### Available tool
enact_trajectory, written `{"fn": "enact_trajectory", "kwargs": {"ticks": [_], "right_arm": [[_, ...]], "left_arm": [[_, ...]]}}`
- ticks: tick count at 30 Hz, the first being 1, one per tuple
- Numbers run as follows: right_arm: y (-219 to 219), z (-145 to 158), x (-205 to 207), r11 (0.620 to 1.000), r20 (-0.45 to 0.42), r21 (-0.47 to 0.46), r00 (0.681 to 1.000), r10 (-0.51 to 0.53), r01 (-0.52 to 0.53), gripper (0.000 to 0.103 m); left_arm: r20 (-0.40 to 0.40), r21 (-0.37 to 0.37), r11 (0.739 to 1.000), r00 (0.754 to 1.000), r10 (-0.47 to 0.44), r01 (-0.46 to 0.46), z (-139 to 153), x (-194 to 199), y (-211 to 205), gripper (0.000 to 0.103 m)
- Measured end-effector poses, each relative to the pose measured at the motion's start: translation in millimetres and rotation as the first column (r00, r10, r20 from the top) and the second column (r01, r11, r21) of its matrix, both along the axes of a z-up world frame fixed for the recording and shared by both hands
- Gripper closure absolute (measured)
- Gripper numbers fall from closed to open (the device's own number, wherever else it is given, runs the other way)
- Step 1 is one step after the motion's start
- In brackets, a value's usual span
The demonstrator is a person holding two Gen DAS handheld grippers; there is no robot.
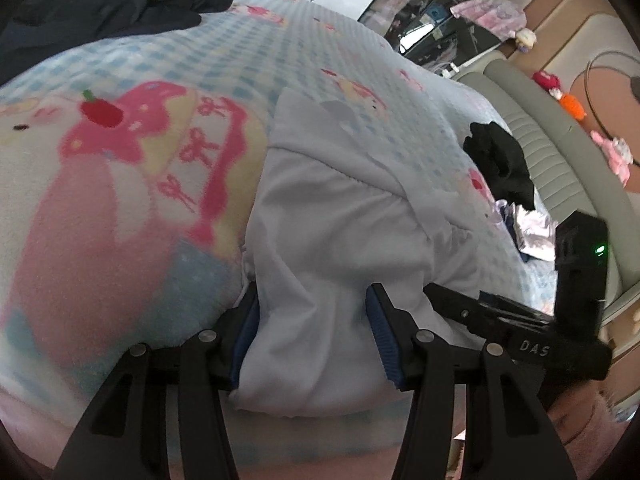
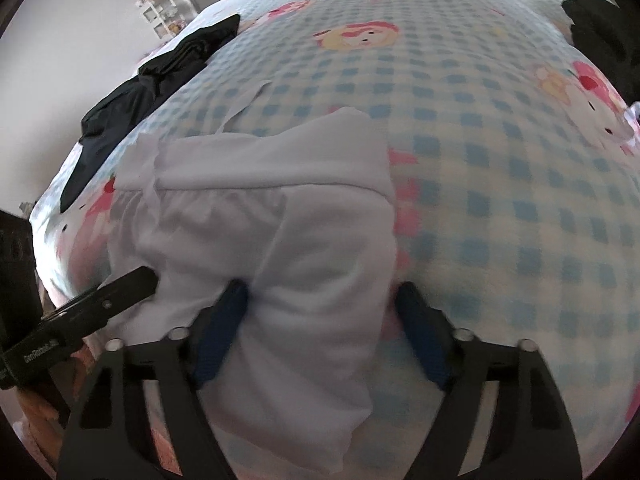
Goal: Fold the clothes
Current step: 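Close both grippers on the folded shirt's end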
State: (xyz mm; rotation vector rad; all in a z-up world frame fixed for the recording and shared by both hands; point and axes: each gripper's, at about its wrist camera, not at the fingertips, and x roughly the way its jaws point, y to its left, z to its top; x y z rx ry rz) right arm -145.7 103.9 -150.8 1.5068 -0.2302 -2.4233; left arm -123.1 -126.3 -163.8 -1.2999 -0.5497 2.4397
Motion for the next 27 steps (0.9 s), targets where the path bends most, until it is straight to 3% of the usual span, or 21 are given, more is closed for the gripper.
{"fn": "enact_trajectory", "kwargs": {"ticks": [3,6,7,9,12,13,15,16,18,20,23,27], "right_arm": [[-2,-2,-2,1.000,0.005,-0.018,1.000,0.006,-0.006,0.046],[-5,-5,-3,0.999,0.009,-0.036,1.000,0.012,-0.012,0.046],[-5,-6,-4,0.999,0.011,-0.042,1.000,0.014,-0.014,0.043],[-7,-7,-5,0.998,0.014,-0.055,1.000,0.018,-0.017,0.028],[-9,-10,-6,0.997,0.018,-0.073,1.000,0.024,-0.023,0.024],[-10,-11,-7,0.997,0.020,-0.079,0.999,0.026,-0.025,0.027],[-13,-3,-2,0.997,-0.008,-0.067,0.999,0.039,-0.040,0.048],[-14,2,2,0.998,-0.029,-0.051,0.998,0.047,-0.049,0.052],[-13,13,9,0.998,-0.064,-0.031,0.997,0.052,-0.054,0.070],[-7,26,15,0.998,-0.091,-0.046,0.995,0.040,-0.044,0.079],[1,44,22,0.994,-0.120,-0.104,0.993,0.024,-0.037,0.086],[-1,49,25,0.995,-0.109,-0.091,0.993,0.040,-0.050,0.086]], "left_arm": [[-0.015,-0.037,0.999,1.000,-0.006,0.005,2,2,5,0.051],[-0.021,-0.046,0.999,1.000,-0.007,0.006,4,4,5,0.052],[-0.019,-0.043,0.999,1.000,-0.006,0.005,4,3,4,0.051],[-0.015,-0.044,0.999,1.000,-0.003,0.002,4,3,3,0.050],[-0.017,-0.057,0.998,1.000,-0.003,0.002,4,4,4,0.049],[-0.018,-0.059,0.998,1.000,-0.003,0.002,4,4,4,0.048],[-0.020,-0.059,0.998,1.000,-0.005,0.004,5,4,4,0.047],[-0.021,-0.059,0.998,1.000,-0.006,0.005,5,4,4,0.047],[-0.027,-0.062,0.998,1.000,-0.007,0.006,7,5,6,0.047],[-0.041,-0.061,0.998,0.999,-0.014,0.012,11,8,9,0.047],[-0.064,-0.043,0.999,0.997,-0.034,0.031,17,13,15,0.047],[-0.061,-0.030,0.999,0.998,-0.036,0.034,18,19,18,0.047]]}}
